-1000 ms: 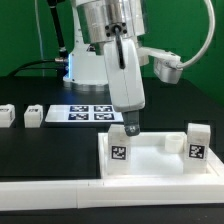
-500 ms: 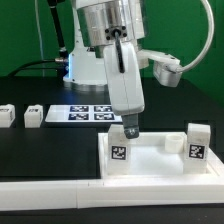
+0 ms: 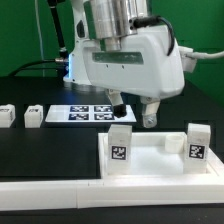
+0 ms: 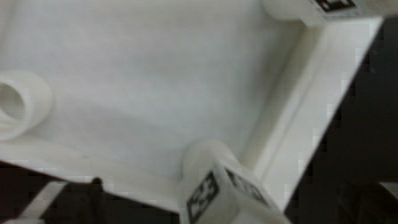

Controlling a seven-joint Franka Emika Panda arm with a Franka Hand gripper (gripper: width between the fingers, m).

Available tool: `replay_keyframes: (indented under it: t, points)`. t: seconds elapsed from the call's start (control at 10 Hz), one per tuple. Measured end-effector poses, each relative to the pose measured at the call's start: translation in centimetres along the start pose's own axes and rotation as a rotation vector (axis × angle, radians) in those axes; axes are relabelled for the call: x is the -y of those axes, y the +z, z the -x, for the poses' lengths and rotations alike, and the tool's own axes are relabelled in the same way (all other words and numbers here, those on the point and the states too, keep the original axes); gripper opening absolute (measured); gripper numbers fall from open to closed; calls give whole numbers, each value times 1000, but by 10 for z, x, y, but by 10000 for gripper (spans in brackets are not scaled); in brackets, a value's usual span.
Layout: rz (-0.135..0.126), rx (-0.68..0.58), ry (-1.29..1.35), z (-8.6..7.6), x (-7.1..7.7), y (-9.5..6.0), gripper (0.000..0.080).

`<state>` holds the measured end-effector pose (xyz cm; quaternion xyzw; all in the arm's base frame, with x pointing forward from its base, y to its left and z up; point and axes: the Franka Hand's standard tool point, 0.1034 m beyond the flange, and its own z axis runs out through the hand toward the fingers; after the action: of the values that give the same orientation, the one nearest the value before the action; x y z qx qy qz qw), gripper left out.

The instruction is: Assemble square table

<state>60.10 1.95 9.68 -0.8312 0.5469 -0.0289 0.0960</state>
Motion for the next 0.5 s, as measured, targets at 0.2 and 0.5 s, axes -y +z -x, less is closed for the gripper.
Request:
replay_keyframes:
  t: [0.2, 0.5]
  points:
    - [9, 5, -159, 0, -3, 1, 649]
    - [33, -1, -504, 2, -9, 5, 649]
